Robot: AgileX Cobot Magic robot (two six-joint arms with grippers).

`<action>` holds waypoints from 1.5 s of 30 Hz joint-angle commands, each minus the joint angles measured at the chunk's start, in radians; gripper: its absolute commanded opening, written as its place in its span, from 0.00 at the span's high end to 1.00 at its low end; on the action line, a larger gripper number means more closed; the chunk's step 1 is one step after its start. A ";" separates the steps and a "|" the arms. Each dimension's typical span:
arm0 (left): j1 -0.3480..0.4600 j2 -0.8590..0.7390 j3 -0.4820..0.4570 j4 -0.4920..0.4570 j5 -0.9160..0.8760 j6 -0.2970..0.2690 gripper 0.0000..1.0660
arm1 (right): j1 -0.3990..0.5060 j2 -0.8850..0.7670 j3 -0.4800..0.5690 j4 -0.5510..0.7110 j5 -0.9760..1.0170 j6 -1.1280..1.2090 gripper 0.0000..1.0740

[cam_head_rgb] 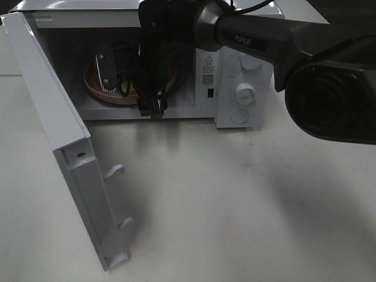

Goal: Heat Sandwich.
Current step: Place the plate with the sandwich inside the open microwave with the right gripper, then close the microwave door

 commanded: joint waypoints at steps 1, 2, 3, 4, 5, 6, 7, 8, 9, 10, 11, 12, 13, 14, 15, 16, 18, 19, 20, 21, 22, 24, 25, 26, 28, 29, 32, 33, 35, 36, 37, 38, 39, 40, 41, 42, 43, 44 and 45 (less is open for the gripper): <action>0.002 -0.027 0.003 0.000 -0.005 0.002 0.05 | -0.004 -0.012 -0.003 0.000 -0.016 0.027 0.25; 0.002 -0.027 0.003 0.000 -0.005 0.002 0.05 | -0.004 -0.012 0.002 0.000 -0.026 0.027 0.26; 0.002 -0.027 0.003 0.000 -0.005 0.002 0.05 | -0.004 -0.012 0.002 0.000 -0.026 0.027 0.26; 0.002 -0.027 0.003 0.000 -0.005 0.002 0.05 | -0.004 -0.021 0.014 0.000 -0.041 0.027 0.26; 0.002 -0.027 0.003 0.000 -0.005 0.002 0.05 | -0.004 -0.023 0.023 0.000 -0.052 0.027 0.26; 0.002 -0.027 0.003 0.000 -0.005 0.002 0.05 | -0.004 -0.028 0.029 0.000 -0.061 0.027 0.26; 0.002 -0.027 0.003 0.000 -0.005 0.002 0.05 | -0.004 -0.028 0.029 0.000 -0.061 0.027 0.26; 0.002 -0.027 0.003 0.000 -0.005 0.002 0.05 | -0.004 -0.033 0.041 0.000 -0.068 0.027 0.26; 0.002 -0.027 0.003 0.000 -0.005 0.002 0.05 | -0.004 -0.036 0.046 0.000 -0.074 0.027 0.26; 0.002 -0.027 0.003 0.000 -0.005 0.002 0.05 | -0.004 -0.040 0.051 0.000 -0.080 0.027 0.26; 0.002 -0.027 0.003 0.000 -0.005 0.002 0.05 | -0.004 -0.045 0.058 -0.002 -0.086 0.027 0.27; 0.002 -0.027 0.003 0.000 -0.005 0.002 0.05 | -0.004 -0.045 0.058 -0.002 -0.086 0.027 0.27; 0.002 -0.027 0.003 0.000 -0.005 0.002 0.05 | -0.004 -0.051 0.065 -0.002 -0.095 0.027 0.27; 0.002 -0.027 0.003 0.000 -0.005 0.002 0.05 | -0.004 -0.054 0.073 -0.002 -0.102 0.027 0.27; 0.002 -0.027 0.003 0.000 -0.005 0.002 0.05 | -0.004 -0.059 0.085 -0.002 -0.109 0.027 0.27; 0.002 -0.027 0.003 0.000 -0.005 0.002 0.05 | -0.004 -0.059 0.085 -0.002 -0.109 0.027 0.27; 0.002 -0.027 0.003 0.000 -0.005 0.002 0.05 | -0.004 -0.070 0.112 -0.001 -0.124 0.027 0.28; 0.002 -0.027 0.003 0.000 -0.005 0.002 0.05 | -0.004 -0.074 0.119 -0.001 -0.135 0.027 0.28; 0.002 -0.027 0.003 0.000 -0.005 0.002 0.05 | -0.004 -0.074 0.119 -0.001 -0.135 0.027 0.28; 0.002 -0.027 0.003 0.000 -0.005 0.002 0.05 | -0.004 -0.078 0.128 -0.001 -0.139 0.027 0.28; 0.002 -0.027 0.003 0.000 -0.005 0.002 0.05 | -0.004 -0.081 0.132 -0.001 -0.142 0.027 0.29; 0.002 -0.027 0.003 0.000 -0.005 0.002 0.05 | -0.004 -0.087 0.139 -0.001 -0.149 0.034 0.29; 0.002 -0.027 0.003 0.000 -0.005 0.002 0.05 | -0.004 -0.087 0.139 -0.001 -0.149 0.034 0.29; 0.002 -0.027 0.003 0.000 -0.005 0.002 0.05 | -0.002 -0.095 0.154 -0.001 -0.163 0.047 0.29; 0.002 -0.027 0.003 0.000 -0.005 0.002 0.05 | -0.002 -0.110 0.174 -0.001 -0.177 0.051 0.29; 0.002 -0.027 0.003 0.000 -0.005 0.002 0.05 | -0.002 -0.126 0.203 -0.001 -0.204 0.051 0.29; 0.002 -0.027 0.003 0.000 -0.005 0.002 0.05 | -0.001 -0.139 0.234 -0.002 -0.222 0.051 0.29; 0.002 -0.027 0.003 0.000 -0.005 0.002 0.05 | -0.001 -0.145 0.248 -0.002 -0.230 0.051 0.29; 0.002 -0.027 0.003 0.000 -0.005 0.002 0.05 | -0.001 -0.160 0.275 -0.002 -0.242 0.051 0.29; 0.002 -0.027 0.003 0.000 -0.005 0.002 0.05 | -0.001 -0.168 0.288 -0.001 -0.250 0.051 0.29; 0.002 -0.027 0.003 0.000 -0.005 0.002 0.05 | -0.001 -0.177 0.305 -0.001 -0.261 0.051 0.29; 0.002 -0.027 0.003 0.000 -0.005 0.002 0.05 | -0.001 -0.197 0.338 -0.001 -0.285 0.051 0.29; 0.002 -0.027 0.003 0.000 -0.005 0.002 0.05 | -0.001 -0.208 0.359 -0.001 -0.305 0.051 0.29; 0.002 -0.027 0.003 0.000 -0.005 0.002 0.05 | -0.001 -0.208 0.359 -0.001 -0.305 0.051 0.29; 0.002 -0.027 0.003 0.000 -0.005 0.002 0.05 | -0.001 -0.216 0.381 -0.001 -0.320 0.051 0.29; 0.002 -0.027 0.003 0.000 -0.005 0.002 0.05 | -0.001 -0.225 0.400 -0.001 -0.335 0.051 0.29; 0.002 -0.027 0.003 0.000 -0.005 0.002 0.05 | -0.001 -0.241 0.429 -0.001 -0.345 0.051 0.29; 0.002 -0.027 0.003 0.000 -0.005 0.002 0.05 | -0.001 -0.241 0.429 -0.001 -0.345 0.051 0.29; 0.002 -0.027 0.003 0.000 -0.005 0.002 0.05 | -0.001 -0.249 0.445 -0.001 -0.347 0.051 0.29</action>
